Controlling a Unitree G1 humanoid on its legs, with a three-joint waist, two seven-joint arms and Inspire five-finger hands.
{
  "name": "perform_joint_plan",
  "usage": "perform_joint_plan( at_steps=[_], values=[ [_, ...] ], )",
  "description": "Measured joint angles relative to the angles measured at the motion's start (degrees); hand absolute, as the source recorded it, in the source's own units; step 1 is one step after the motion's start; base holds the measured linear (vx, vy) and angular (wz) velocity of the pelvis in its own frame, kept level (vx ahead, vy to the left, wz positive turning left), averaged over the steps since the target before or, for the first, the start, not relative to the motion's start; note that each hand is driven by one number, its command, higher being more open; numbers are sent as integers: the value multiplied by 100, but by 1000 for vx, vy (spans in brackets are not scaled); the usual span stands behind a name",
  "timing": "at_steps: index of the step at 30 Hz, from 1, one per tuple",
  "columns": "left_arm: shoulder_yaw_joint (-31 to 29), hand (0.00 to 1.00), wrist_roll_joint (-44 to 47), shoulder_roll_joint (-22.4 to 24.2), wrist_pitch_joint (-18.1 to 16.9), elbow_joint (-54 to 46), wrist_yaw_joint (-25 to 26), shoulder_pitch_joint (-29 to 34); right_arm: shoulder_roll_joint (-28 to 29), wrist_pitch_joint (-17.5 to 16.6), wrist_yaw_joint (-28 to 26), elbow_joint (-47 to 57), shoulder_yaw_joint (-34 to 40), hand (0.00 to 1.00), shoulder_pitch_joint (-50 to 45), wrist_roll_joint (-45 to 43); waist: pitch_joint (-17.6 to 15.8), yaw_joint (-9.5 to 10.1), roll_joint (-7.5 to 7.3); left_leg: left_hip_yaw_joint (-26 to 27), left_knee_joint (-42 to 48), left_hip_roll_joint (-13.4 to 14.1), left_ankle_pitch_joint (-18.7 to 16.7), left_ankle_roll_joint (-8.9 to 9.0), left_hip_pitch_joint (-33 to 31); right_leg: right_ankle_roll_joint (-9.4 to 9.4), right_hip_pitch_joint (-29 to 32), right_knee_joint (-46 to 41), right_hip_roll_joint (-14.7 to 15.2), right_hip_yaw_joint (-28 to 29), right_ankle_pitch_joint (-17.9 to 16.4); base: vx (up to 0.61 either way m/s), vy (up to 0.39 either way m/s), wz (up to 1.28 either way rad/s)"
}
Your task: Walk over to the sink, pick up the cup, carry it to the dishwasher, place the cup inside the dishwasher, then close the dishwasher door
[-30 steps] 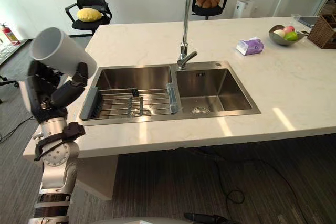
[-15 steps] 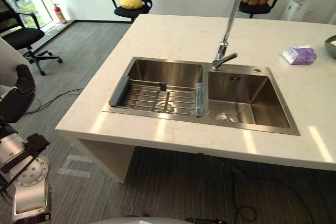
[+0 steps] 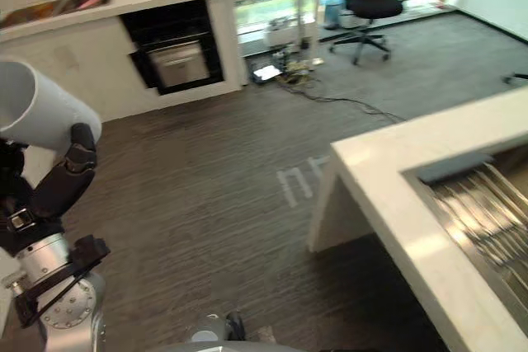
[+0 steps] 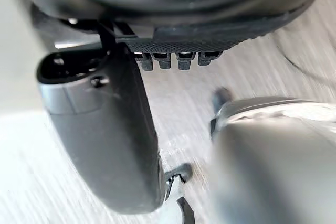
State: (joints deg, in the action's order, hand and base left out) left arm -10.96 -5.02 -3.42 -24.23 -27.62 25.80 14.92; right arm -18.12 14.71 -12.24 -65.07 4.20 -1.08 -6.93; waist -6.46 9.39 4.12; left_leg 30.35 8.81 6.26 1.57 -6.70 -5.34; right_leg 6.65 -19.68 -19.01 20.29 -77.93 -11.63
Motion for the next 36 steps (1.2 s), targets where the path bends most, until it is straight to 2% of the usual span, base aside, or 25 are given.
perform_joint_plan(
  at_steps=[1, 2, 3, 4, 5, 6, 7, 8, 9, 10, 12, 13, 14, 15, 17, 20, 21, 27, 31, 36],
  values=[
    [39, 0, 207, -60, 9, 62, -189, -98, 128, -115, 10, 136, 9, 100, 105, -29, -61, -118, -88, -330, -362, -335, 114, 70, 138, -8, -77, 167, 73, 88, 359, -60, 143, 112],
    [62, 0, 282, -60, 23, 71, -311, -55, 181, -141, 9, 160, 5, 100, 154, -43, -57, -105, -98, -382, -540, -451, 171, 64, 237, 73, -138, 190, 107, 67, 427, -70, 153, 83],
    [102, 0, 424, -71, 22, 32, -439, 151, 272, -118, 9, 240, -7, 100, 306, -77, -66, 34, -70, -338, -803, -590, 181, 111, 399, 157, -206, 180, 184, 116, 498, -77, 143, 23],
    [152, 0, 545, -83, 22, 31, -594, 278, 375, -84, 39, 469, -22, 100, 325, -110, -83, 95, -51, -440, -955, -751, 164, 93, 452, 90, -243, 26, 269, 285, 590, -88, 163, 32],
    [221, 0, 626, -114, 30, 32, -681, 307, 431, -66, 102, 626, -34, 100, 310, -190, -65, 80, -10, -588, -973, -823, 165, 62, 441, -138, -219, -136, 336, 563, 630, -51, 170, 118],
    [492, 0, 742, -313, 31, 30, -841, 260, 555, -51, 223, 819, -53, 100, 194, -368, -47, -58, 29, -1043, -964, -957, 154, -38, 419, -676, -34, -585, 434, 1563, 789, 14, 138, 198],
    [815, 0, 986, -604, -5, 56, -1069, 78, 695, -38, 405, 895, -64, 100, 118, -648, -28, -158, 109, -1616, -1010, -1036, 201, -132, 387, -945, 231, -990, 360, 2844, 882, 39, 82, 224],
    [994, 0, 1101, -700, -54, 98, -1154, -66, 781, -48, 474, 923, -50, 100, 50, -743, -68, -238, 99, -1913, -1059, -1076, 244, -150, 378, -731, 334, -990, 138, 3456, 544, 52, -18, 241],
    [1273, 0, 1295, -849, -138, 213, -1326, -301, 920, -78, 618, 965, -50, 100, 38, -964, -140, -280, 85, -2307, -1174, -1140, 279, -108, 394, -474, 515, -752, -358, 4384, -31, 67, -79, 214],
    [1434, 0, 1388, -829, -220, 366, -1423, -387, 1002, -107, 759, 963, -91, 100, 31, -1239, -148, -280, 90, -2368, -1249, -1148, 279, -102, 411, -277, 710, -496, -709, 4940, -309, 81, -78, 183],
    [1459, 0, 1433, -760, -254, 505, -1429, -341, 1047, -166, 892, 966, -116, 100, 65, -1445, -185, -250, 157, -2476, -1365, -1152, 222, -23, 520, -141, 1045, -244, -990, 5322, -423, 118, -18, 78],
    [1417, 0, 1390, -737, -253, 653, -1277, -337, 1129, -236, 899, 999, -135, 100, 167, -1430, -231, -299, -29, -2085, -1088, -1159, -83, 246, 454, -119, 1567, -175, -969, 5731, -433, 147, 20, 43],
    [1388, 0, 1360, -744, -263, 646, -1200, -339, 1136, -251, 889, 1077, -187, 100, 194, -1416, -245, -363, -69, -1960, -722, -1078, -43, 52, 323, -105, 1746, -253, -917, 5885, -433, 162, -5, 38],
    [1376, 0, 1273, -726, -270, 763, -1123, -358, 1150, -272, 866, 1126, -244, 100, 185, -1407, -289, -408, -158, -1890, -570, -1222, -197, -256, 416, -104, 1947, -302, -769, 6046, -410, 190, -17, 28],
    [1484, 0, 1273, -660, -235, 829, -1111, -222, 1147, -252, 844, 1194, -294, 100, 47, -1386, -255, -531, -180, -1923, -568, -1228, -326, -208, 614, -206, 1975, 91, -759, 6026, -201, 223, -9, 25],
    [1539, 0, 1123, -661, -252, 822, -1074, -223, 1158, -312, 818, 1212, -352, 100, -72, -1390, -124, -554, -231, -1930, -603, -1152, -496, -98, 691, -366, 1960, 672, -950, 6045, 352, 158, -42, 4],
    [1829, 0, 1186, -834, -295, 1279, -1580, -238, 1213, -248, 807, 1031, -258, 100, -188, -1380, -15, -874, -549, -1914, -1411, -938, -176, 269, 1498, -249, 978, 1936, -1419, 5907, 1016, 71, -31, -5],
    [1719, 0, 1197, -715, -295, 1277, -1553, -210, 1213, -253, 782, 988, -244, 100, -244, -1384, 0, -871, -542, -1683, -1393, -899, -237, 298, 1559, -272, 960, 2137, -1488, 6126, 1112, 0, -1, -18],
    [1611, 0, 1323, -607, -294, 1290, -1400, -210, 1198, -240, 674, 1120, -205, 100, -357, -1420, 40, -1011, -539, -1748, -1381, -896, -239, 292, 1574, -284, 917, 2242, -1530, 6190, 1171, 8, -20, -11],
    [1330, 0, 1611, -440, -260, 1668, -951, -203, 1140, -82, 411, 1038, -74, 100, -408, -1416, 171, -1001, -537, -1911, -1381, -876, -244, 295, 1571, -311, 829, 2335, -1608, 6147, 1157, 12, -50, 8]
  ],
)
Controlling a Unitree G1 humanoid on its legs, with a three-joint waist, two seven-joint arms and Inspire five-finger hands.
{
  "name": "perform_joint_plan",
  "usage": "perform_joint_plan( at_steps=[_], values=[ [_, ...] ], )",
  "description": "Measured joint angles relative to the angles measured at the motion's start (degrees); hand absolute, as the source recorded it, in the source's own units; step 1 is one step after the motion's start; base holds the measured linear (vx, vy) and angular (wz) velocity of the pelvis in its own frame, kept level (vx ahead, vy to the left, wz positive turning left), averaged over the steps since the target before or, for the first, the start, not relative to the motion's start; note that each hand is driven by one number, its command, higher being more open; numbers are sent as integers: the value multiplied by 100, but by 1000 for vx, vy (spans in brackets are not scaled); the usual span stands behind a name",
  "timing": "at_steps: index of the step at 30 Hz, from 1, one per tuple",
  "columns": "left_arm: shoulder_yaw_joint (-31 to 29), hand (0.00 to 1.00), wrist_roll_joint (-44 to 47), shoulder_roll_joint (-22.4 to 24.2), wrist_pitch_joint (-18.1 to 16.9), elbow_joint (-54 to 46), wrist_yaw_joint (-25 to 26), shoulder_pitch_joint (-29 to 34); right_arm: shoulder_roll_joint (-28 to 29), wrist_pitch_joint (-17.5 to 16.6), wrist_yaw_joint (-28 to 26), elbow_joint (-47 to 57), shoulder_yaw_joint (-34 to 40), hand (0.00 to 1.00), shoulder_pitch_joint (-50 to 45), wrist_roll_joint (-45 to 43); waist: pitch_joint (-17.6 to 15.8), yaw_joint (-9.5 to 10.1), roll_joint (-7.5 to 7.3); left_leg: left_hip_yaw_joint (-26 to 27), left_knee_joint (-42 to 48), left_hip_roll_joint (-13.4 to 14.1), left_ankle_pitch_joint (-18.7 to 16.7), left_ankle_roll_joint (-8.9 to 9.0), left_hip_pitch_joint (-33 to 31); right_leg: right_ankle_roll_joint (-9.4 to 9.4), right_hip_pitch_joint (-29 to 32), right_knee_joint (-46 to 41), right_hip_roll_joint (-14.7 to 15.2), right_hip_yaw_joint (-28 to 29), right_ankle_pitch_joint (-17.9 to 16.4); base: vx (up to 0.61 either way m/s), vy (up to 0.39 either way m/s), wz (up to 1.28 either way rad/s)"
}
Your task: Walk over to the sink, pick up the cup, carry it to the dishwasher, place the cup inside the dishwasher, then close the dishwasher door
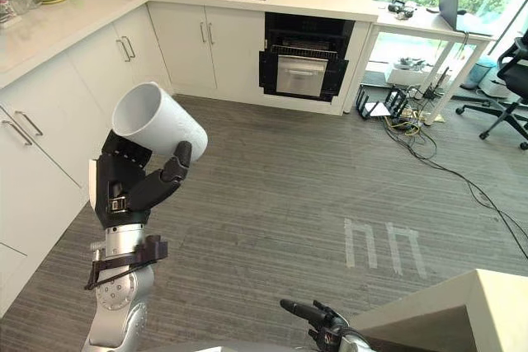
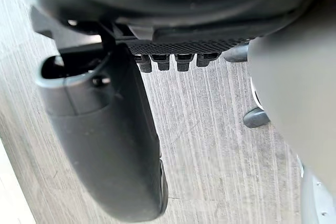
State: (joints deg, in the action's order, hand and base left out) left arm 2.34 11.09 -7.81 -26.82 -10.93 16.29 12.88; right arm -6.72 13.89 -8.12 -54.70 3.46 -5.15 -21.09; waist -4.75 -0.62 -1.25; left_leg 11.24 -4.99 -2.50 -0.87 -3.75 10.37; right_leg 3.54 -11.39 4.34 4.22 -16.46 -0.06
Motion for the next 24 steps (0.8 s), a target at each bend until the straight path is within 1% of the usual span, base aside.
perform_joint_plan(
  at_steps=[3, 5, 7, 8, 9, 10, 11, 12, 13, 14, 15, 16, 17, 18, 19, 20, 21, 22, 23, 24],
  values=[
    [-258, 0, 251, 26, 110, 54, 350, 77, -56, 94, -168, -64, 15, 100, 36, 4, 21, 84, 9, -63, 0, 54, 2, 1, 5, -67, 14, -137, -42, -16, -55, -9, -58, 8],
    [-326, 0, 252, 31, 114, 53, 445, 151, -65, 112, -192, -98, 10, 100, 17, 4, 37, 143, 3, -145, 5, 58, 6, 3, 3, -87, 2, -177, -44, -88, -105, -29, -54, 23],
    [-382, 0, 251, 71, 158, 21, 497, 255, -94, 102, -198, -203, 5, 100, 24, 0, 48, 151, 0, -292, 231, 54, -131, 43, -136, -95, 23, -315, -5, -110, -240, -37, -40, 38],
    [-437, 0, 251, 190, 170, -9, 510, 313, -117, 94, -222, -256, 4, 100, 57, -1, 40, 154, 9, -361, 827, 85, -462, 105, -415, -110, 80, -489, 26, -117, -373, -30, -25, 33],
    [-469, 0, 250, 288, 170, -52, 536, 394, -170, 95, -237, -311, -6, 100, 98, -4, 12, 192, 77, -365, 1524, 193, -810, 133, -729, -147, 115, -658, 3, -125, -511, -38, -18, 17],
    [-470, 0, 248, 348, 170, -127, 593, 492, -226, 98, -223, -339, -31, 100, 121, -21, -42, 251, 192, -359, 2158, 350, -1093, 161, -937, -180, 120, -834, -47, -107, -625, 0, 0, 0],
    [-482, 0, 248, 409, 172, -298, 641, 620, -239, 99, -123, -416, -33, 100, 160, -146, -126, 303, 228, -310, 3081, 481, -1263, 394, -1273, -213, 129, -1072, -88, -117, -797, -33, 24, 10],
    [-468, 0, 247, 458, 171, -437, 669, 695, -259, 107, -54, -482, -20, 100, 201, -245, -158, 301, 247, -263, 3848, 614, -1260, 432, -1679, -226, 167, -1253, -108, -194, -912, -29, 16, 36],
    [-441, 0, 227, 501, 166, -569, 683, 728, -298, 150, -15, -545, 41, 100, 215, -245, -203, 295, 285, -255, 4618, 785, -1164, 587, -2068, -244, 164, -1405, -120, -317, -1023, -24, 16, 49],
    [-465, 0, 227, 513, 167, -618, 704, 728, -311, 174, 4, -577, 131, 100, 214, -241, -248, 300, 261, -241, 4896, 811, -1058, 795, -2226, -249, 130, -1433, -53, -396, -1059, -4, 39, 43],
    [-489, 0, 227, 522, 158, -653, 728, 722, -316, 209, 5, -572, 139, 100, 217, -231, -344, 302, 204, -207, 4950, 813, -1137, 810, -2247, -249, 87, -1441, 12, -453, -1062, 22, 86, 39],
    [-542, 0, 224, 517, 137, -703, 734, 679, -355, 273, 4, -530, 192, 100, 245, -215, -503, 300, 208, -135, 4612, 822, -1374, 684, -2252, -228, -1, -1437, 117, -557, -1077, 33, 111, 51],
    [-580, 0, 227, 524, 134, -706, 723, 598, -392, 340, -11, -538, 289, 100, 240, -134, -644, 273, 190, -92, 4025, 815, -1374, 687, -2298, -174, -70, -1440, 271, -687, -1121, 35, 126, 55],
    [-585, 0, 233, 531, 133, -706, 723, 586, -410, 346, -14, -562, 309, 100, 221, -81, -708, 271, 164, -100, 3640, 806, -1298, 710, -2329, -130, -86, -1442, 356, -722, -1148, 104, 214, 54],
    [-582, 0, 233, 577, 132, -704, 703, 615, -435, 377, -78, -670, 306, 100, 136, 139, -726, 298, 194, -219, 2658, 818, -897, 754, -2315, 33, -149, -1440, 472, -782, -1247, 134, 209, 41],
    [-577, 0, 231, 628, 127, -692, 685, 620, -429, 388, -85, -711, 308, 100, 55, 228, -733, 305, 218, -170, 2576, 833, -562, 797, -2288, 164, -245, -1450, 512, -770, -1332, 243, 286, 39],
    [-580, 0, 229, 703, 100, -665, 680, 627, -433, 376, -79, -722, 376, 100, 12, 232, -720, 340, 242, -111, 2640, 762, -449, 707, -2266, 298, -324, -1508, 627, -761, -1416, 290, 288, 19],
    [-565, 0, 229, 784, 58, -635, 675, 628, -482, 407, -77, -722, 375, 100, 35, 324, -712, 420, 211, -34, 2846, 650, -459, 620, -2300, 462, -338, -1628, 816, -736, -1520, 312, 306, 7],
    [-552, 0, 229, 807, 53, -635, 660, 628, -494, 429, -77, -724, 354, 100, 34, 332, -707, 457, 201, 3, 2983, 594, -504, 485, -2334, 530, -356, -1694, 910, -734, -1566, 339, 304, 9],
    [-521, 0, 229, 821, 34, -637, 595, 623, -512, 485, -70, -724, 344, 100, 23, 350, -690, 481, 184, 12, 3371, 469, -763, 158, -2466, 647, -429, -1811, 1058, -773, -1680, 293, 229, 19]
  ],
)
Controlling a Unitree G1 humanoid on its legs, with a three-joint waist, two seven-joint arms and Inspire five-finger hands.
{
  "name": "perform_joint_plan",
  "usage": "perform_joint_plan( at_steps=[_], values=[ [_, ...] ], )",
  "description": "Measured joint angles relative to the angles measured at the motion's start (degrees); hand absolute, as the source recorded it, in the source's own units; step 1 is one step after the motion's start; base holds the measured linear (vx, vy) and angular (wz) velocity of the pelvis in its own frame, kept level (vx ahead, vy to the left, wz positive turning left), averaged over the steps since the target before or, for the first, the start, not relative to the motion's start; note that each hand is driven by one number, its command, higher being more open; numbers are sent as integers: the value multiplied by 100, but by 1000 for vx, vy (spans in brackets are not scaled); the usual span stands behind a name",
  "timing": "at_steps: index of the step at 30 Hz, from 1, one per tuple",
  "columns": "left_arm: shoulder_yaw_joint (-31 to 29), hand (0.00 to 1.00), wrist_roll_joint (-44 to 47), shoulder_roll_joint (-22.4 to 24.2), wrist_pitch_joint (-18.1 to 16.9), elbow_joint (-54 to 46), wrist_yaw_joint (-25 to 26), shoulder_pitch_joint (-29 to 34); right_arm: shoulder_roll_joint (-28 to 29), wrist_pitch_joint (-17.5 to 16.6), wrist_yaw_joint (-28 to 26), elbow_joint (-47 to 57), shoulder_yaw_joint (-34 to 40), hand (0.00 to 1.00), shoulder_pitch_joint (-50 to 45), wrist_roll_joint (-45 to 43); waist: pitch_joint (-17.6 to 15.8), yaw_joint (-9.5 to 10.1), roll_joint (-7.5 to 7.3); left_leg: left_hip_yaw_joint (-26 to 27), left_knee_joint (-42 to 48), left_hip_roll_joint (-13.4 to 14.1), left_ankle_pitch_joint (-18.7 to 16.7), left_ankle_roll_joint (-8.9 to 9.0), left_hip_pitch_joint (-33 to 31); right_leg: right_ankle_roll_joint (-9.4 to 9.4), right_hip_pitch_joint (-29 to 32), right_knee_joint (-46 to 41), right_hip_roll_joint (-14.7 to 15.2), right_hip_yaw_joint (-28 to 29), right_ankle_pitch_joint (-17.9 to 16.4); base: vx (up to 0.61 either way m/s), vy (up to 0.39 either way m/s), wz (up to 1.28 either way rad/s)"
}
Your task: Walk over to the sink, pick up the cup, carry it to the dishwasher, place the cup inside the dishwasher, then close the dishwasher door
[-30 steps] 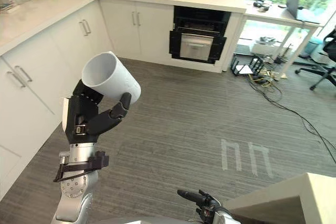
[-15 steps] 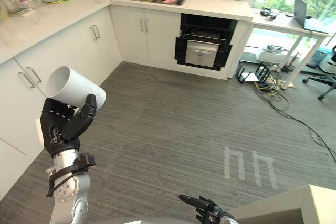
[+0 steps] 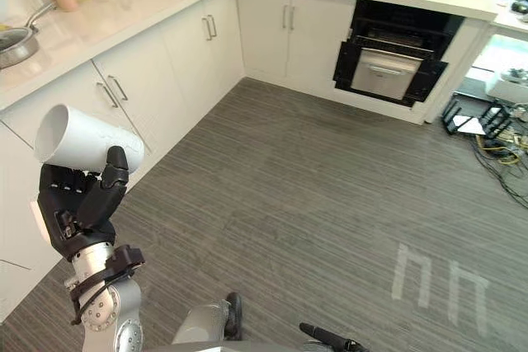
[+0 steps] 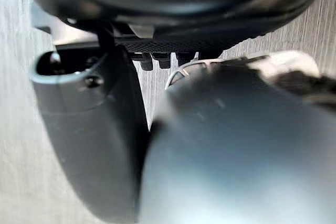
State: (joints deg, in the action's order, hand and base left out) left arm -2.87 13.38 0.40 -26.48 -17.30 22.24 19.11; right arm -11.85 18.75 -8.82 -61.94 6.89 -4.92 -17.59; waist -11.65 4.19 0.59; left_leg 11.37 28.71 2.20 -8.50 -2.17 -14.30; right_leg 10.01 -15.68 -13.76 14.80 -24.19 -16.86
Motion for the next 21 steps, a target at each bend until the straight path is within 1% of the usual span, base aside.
perform_joint_plan(
  at_steps=[1, 2, 3, 4, 5, 6, 7, 8, 9, 10, 11, 12, 13, 14, 15, 16, 17, 18, 19, 20, 21],
  values=[
    [29, 0, 0, -15, 1, 0, -24, -7, -29, 32, 13, 0, 3, 100, -7, 23, 11, 8, -31, 1, 174, -72, -182, -55, -25, 35, -51, -77, 60, -23, -41, 406, 242, 34],
    [115, 0, 4, -19, 11, 1, -100, -25, -40, 76, 43, 2, 14, 100, -30, 32, 49, 8, -70, -16, 392, -223, -450, -146, -17, 61, -81, -350, 236, 24, -41, 527, 276, 39],
    [232, 0, 8, -53, 32, -4, -228, -70, -45, 88, 75, -2, 80, 100, -57, 28, 141, 17, -159, -28, 412, -414, -605, -242, 91, 39, 67, -1009, 514, 88, -27, 446, 222, 41],
    [325, 0, 10, -91, 47, -8, -278, -105, -50, 89, 89, -1, 139, 100, -71, 27, 196, 24, -200, -46, 382, -508, -655, -301, 172, -50, 207, -1459, 666, 132, 30, 526, 243, 39],
    [510, 0, 12, -213, 116, -28, -400, -205, -68, 76, 136, 19, 198, 100, -69, 23, 241, 37, -265, -102, 201, -678, -737, -351, 463, -516, 568, -2503, 976, 231, 373, 422, 138, 33],
    [720, 0, 17, -366, 184, -50, -496, -280, -69, 28, 138, 38, 296, 100, -49, 8, 251, 5, -278, -213, -119, -784, -748, -376, 859, -733, 963, -3555, 1066, 497, 602, 502, 149, 29],
    [829, 0, 18, -435, 188, -50, -505, -293, -50, 0, 116, 54, 302, 100, -40, -44, 273, -18, -267, -273, -332, -800, -724, -377, 1092, -690, 1147, -3976, 961, 662, 572, 414, 64, 33],
    [1068, 0, 9, -557, 185, -51, -518, -318, 48, -78, 67, 65, 299, 100, -42, -97, 346, -89, -245, -414, -828, -798, -593, -378, 1549, -692, 1459, -4414, 652, 848, 475, 419, 17, 41],
    [1312, 0, -15, -594, 178, -50, -558, -401, 182, -145, 71, 119, 293, 100, -58, -109, 411, -148, -237, -551, -1301, -788, -470, -344, 1915, -719, 1799, -4409, 340, 857, 291, 422, -4, 44],
    [1396, 0, -43, -587, 170, -47, -587, -476, 226, -176, 84, 179, 293, 100, -54, -142, 416, -177, -236, -601, -1469, -772, -441, -324, 2039, -737, 1996, -4290, 197, 841, 169, 416, -45, 40],
    [1510, 0, -128, -573, 169, -20, -643, -657, 333, -213, 89, 250, 296, 100, -2, -191, 414, -220, -226, -684, -1658, -730, -427, -292, 2204, -819, 2434, -3878, -70, 799, -49, 423, -73, 31],
    [1601, 0, -143, -571, 175, 80, -689, -865, 374, -209, 71, 302, 365, 100, 43, -367, 381, -269, -170, -759, -1778, -629, -464, -218, 2346, -891, 2786, -3247, -335, 782, -115, 427, -86, 29],
    [1628, 0, -151, -565, 176, 165, -721, -969, 366, -196, 33, 319, 416, 100, 74, -383, 350, -314, -115, -788, -1791, -543, -505, -146, 2418, -900, 2909, -2851, -500, 807, -103, 432, -111, 31],
    [1652, 0, -155, -575, 231, 299, -730, -1125, 346, -129, -30, 448, 416, 100, 119, -441, 279, -413, 3, -839, -1763, -314, -615, 38, 2589, -869, 3063, -2004, -842, 930, 65, 441, -143, 35],
    [1695, 0, -152, -576, 290, 406, -740, -1224, 368, -81, -61, 568, 414, 100, 114, -499, 246, -481, 59, -840, -1670, -98, -746, 254, 2743, -808, 3152, -1128, -1098, 1224, 519, 548, -209, 39],
    [1723, 0, -149, -579, 332, 407, -760, -1222, 411, -44, -76, 633, 413, 100, 98, -529, 246, -510, 51, -826, -1588, 16, -859, 402, 2857, -778, 3193, -571, -1196, 1489, 910, 482, -212, 34],
    [1778, 0, -147, -584, 347, 406, -766, -1213, 417, -31, -78, 682, 409, 100, 62, -541, 248, -507, 28, -771, -1511, 89, -986, 502, 2982, -735, 3196, -164, -1202, 1689, 1245, 397, -201, 24],
    [1806, 0, -146, -590, 351, 404, -766, -1206, 429, -28, -79, 692, 402, 100, 44, -539, 254, -506, -3, -747, -1453, 94, -1068, 561, 3042, -727, 3192, -49, -1178, 1740, 1364, 541, -296, 22],
    [1866, 0, -154, -578, 350, 385, -770, -1107, 434, -25, -84, 749, 405, 100, -46, -532, 304, -486, -124, -612, -1168, 125, -1480, 761, 3365, -906, 3180, -302, -983, 1714, 2367, 549, -310, 8],
    [1873, 0, -156, -519, 373, 417, -765, -1039, 351, -21, -95, 801, 417, 100, 0, -534, 263, -478, 77, -567, -1050, 327, -1592, 821, 3468, -1028, 3232, -698, -1148, 1648, 2272, 629, -365, 1],
    [1901, 0, -155, -457, 396, 409, -756, -985, 311, -7, -93, 910, 355, 100, 9, -476, 269, -489, 136, -557, -942, 468, -1579, 867, 3448, -1105, 3266, -857, -1236, 1599, 2082, 458, -302, -3]
  ],
)
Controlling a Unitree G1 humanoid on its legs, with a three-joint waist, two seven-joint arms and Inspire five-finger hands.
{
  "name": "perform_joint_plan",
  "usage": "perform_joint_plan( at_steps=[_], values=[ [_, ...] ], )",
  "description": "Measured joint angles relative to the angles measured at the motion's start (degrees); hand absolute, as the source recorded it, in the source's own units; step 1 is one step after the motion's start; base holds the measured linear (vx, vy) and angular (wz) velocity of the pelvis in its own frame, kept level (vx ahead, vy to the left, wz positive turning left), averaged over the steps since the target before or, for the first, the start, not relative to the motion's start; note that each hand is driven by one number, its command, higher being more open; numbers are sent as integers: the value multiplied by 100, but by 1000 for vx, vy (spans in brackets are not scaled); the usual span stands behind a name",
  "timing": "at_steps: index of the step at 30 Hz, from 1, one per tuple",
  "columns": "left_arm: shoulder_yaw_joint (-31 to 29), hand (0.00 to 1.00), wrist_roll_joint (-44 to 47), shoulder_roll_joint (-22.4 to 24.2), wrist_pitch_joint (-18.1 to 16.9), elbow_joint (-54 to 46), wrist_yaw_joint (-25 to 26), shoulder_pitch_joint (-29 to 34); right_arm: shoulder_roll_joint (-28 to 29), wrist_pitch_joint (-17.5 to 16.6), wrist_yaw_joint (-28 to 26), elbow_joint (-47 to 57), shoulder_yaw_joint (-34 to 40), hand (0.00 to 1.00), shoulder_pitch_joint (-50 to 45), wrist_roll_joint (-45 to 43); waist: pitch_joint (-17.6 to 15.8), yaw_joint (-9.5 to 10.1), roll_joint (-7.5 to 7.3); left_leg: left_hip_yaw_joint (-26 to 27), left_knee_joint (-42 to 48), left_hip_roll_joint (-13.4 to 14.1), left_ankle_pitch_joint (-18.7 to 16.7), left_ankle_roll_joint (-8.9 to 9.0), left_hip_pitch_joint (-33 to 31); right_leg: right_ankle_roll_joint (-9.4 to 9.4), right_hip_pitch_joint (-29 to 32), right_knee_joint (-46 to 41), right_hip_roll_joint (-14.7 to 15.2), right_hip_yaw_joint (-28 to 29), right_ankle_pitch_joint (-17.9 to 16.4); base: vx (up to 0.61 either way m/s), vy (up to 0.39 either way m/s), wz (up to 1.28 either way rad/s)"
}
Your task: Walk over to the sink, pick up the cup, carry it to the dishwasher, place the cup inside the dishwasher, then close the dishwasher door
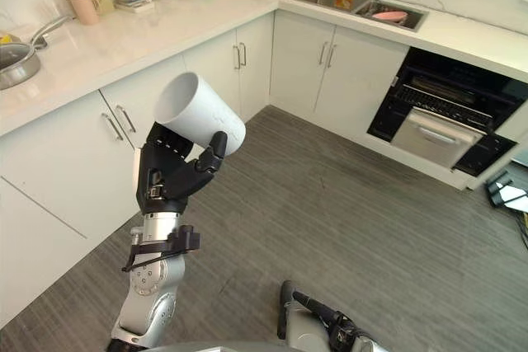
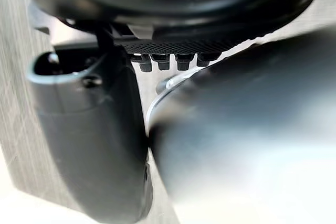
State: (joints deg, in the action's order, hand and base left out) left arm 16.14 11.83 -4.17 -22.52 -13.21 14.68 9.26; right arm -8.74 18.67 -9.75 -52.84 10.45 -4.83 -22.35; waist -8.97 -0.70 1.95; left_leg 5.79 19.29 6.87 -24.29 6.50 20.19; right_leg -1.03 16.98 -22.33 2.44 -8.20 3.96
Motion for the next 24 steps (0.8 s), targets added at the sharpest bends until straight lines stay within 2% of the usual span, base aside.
perform_joint_plan(
  at_steps=[1, 3, 4, 5, 6, 7, 8, 9, 10, 11, 12, 13, 14, 15, 16, 18, 19, 20, 21, 22, 23, 24],
  values=[
    [51, 0, -6, 5, 5, -17, -69, -47, 27, 15, 75, 139, -77, 100, 20, 14, -19, 1, 55, -14, 116, 101, 222, -43, -15, -111, 128, -451, -43, -82, -398, 509, -353, 6],
    [95, 0, -6, 52, 5, -25, -153, -58, 45, 99, 131, 263, -80, 100, 5, -4, -22, -8, 43, -50, 350, 203, 487, -60, 29, -158, 142, -821, -117, -158, -905, 395, -297, 1],
    [106, 0, -5, 70, 5, -32, -162, -53, 47, 118, 155, 267, -80, 100, 5, -8, -23, -1, 57, -57, 569, 260, 569, -94, 3, -228, 93, -868, -182, -168, -1032, 330, -275, -20],
    [129, 0, -3, 112, 3, -43, -178, -51, 69, 186, 244, 325, -70, 100, -24, -12, -33, 15, 101, -81, 1583, 488, 1005, -212, -339, -324, -201, -752, -336, -330, -1213, 300, -263, -21],
    [136, 0, -1, 155, -2, -44, -214, -44, 69, 214, 284, 400, -63, 100, -66, -17, -56, 35, 175, -116, 2158, 645, 1398, -294, -628, -331, -411, -556, -417, -456, -1223, 310, -214, -17],
    [156, 0, 8, 267, -17, -66, -264, 19, 29, 243, 320, 538, -78, 100, -165, -48, -53, 66, 341, -143, 3019, 987, 2199, -428, -1126, -333, -616, -529, -506, -662, -1353, 390, -137, -9],
    [159, 0, 34, 348, -71, -202, -326, 138, 17, 260, 363, 740, -171, 100, -302, -64, -66, 154, 196, -39, 4217, 1215, 2509, -393, -1778, -400, -852, -637, -443, -823, -1661, 432, -176, -8],
    [151, 0, 53, 439, -106, -255, -348, 330, -11, 262, 445, 734, -159, 100, -314, -106, -85, 167, 305, -53, 4935, 1345, 2136, -462, -2404, -471, -1121, -424, -658, -819, -1773, 353, -138, -6],
    [129, 0, 53, 437, -109, -259, -350, 397, -26, 261, 476, 730, -201, 100, -318, -103, -65, 170, 336, 1, 5008, 1312, 1916, -553, -2669, -473, -1305, -213, -721, -816, -1771, 313, -178, -10],
    [56, 0, 53, 366, -118, -261, -362, 497, -31, 264, 473, 663, -299, 100, -318, -106, -41, 238, 247, 263, 4740, 1156, 1469, -617, -3078, -455, -1573, 156, -768, -749, -1759, 391, -148, -29],
    [-9, 0, 55, 259, -122, -259, -360, 553, -53, 262, 469, 464, -386, 100, -275, -98, -8, 354, 195, 471, 3964, 883, 1134, -555, -3247, -386, -1828, 489, -762, -594, -1630, 411, -144, -43],
    [-29, 0, 55, 230, -124, -258, -359, 571, -106, 269, 454, 332, -431, 100, -233, -91, -2, 419, 191, 523, 3431, 738, 1018, -540, -3256, -369, -1945, 627, -753, -495, -1560, 427, -104, -66],
    [-134, 0, 56, 199, -160, -258, -349, 589, -148, 297, 395, 92, -502, 100, -113, -29, 7, 473, 198, 553, 2146, 443, 958, -495, -3207, -425, -2119, 814, -718, -311, -1496, 451, -52, -74],
    [-241, 0, 52, 178, -187, -247, -332, 594, -182, 305, 356, -121, -579, 100, 10, 15, 10, 470, 180, 512, 862, 153, 1049, -453, -3128, -418, -2267, 951, -658, -122, -1498, 465, -18, -75],
    [-297, 0, 51, 173, -198, -231, -313, 585, -190, 302, 328, -240, -586, 100, 79, 54, -5, 474, 157, 449, 333, -8, 1337, -463, -3076, -400, -2342, 1026, -618, -10, -1505, 587, 61, -85],
    [-308, 0, 45, 196, -234, -74, -239, 589, -160, 298, 308, -505, -559, 100, 187, 207, 0, 438, 96, 341, -956, -525, 2531, -533, -2719, -225, -2748, 1451, -399, 308, -1554, 484, 99, -58],
    [-262, 0, 39, 198, -279, -5, -251, 534, -158, 285, 319, -507, -556, 100, 190, 214, 1, 421, 91, 337, -1148, -617, 2762, -713, -2706, -176, -2805, 1515, -346, 309, -1583, 353, 100, -2],
    [-171, 0, 36, 195, -290, 67, -272, 475, -117, 263, 335, -523, -565, 100, 180, 223, 47, 416, 3, 312, -1278, -732, 2809, -765, -2687, -72, -2806, 1570, -210, 288, -1645, 456, 92, 23],
    [-57, 0, 27, 205, -294, 86, -311, 410, -128, 260, 369, -542, -558, 100, 162, 221, 62, 406, -21, 302, -1095, -822, 2669, -878, -2702, 39, -2833, 1559, -106, 280, -1674, 522, 92, 24],
    [-33, 0, 14, 224, -296, 148, -344, 382, -112, 270, 395, -559, -553, 100, 162, 221, 45, 428, -47, 303, -807, -802, 2450, -886, -2723, 122, -2882, 1444, -93, 272, -1626, 434, 63, 12],
    [-43, 0, 6, 216, -297, 253, -348, 364, -71, 273, 422, -586, -498, 100, 165, 217, 17, 462, -76, 353, -344, -749, 2175, -858, -2753, 215, -2948, 1175, -101, 222, -1565, 403, 96, -1],
    [-29, 0, -12, 144, -308, 345, -355, 367, 6, 281, 452, -602, -373, 100, 92, 139, 46, 460, -123, 547, 103, -704, 1858, -754, -2736, 281, -2906, 467, -84, -5, -1605, 279, 103, -2]
  ],
)
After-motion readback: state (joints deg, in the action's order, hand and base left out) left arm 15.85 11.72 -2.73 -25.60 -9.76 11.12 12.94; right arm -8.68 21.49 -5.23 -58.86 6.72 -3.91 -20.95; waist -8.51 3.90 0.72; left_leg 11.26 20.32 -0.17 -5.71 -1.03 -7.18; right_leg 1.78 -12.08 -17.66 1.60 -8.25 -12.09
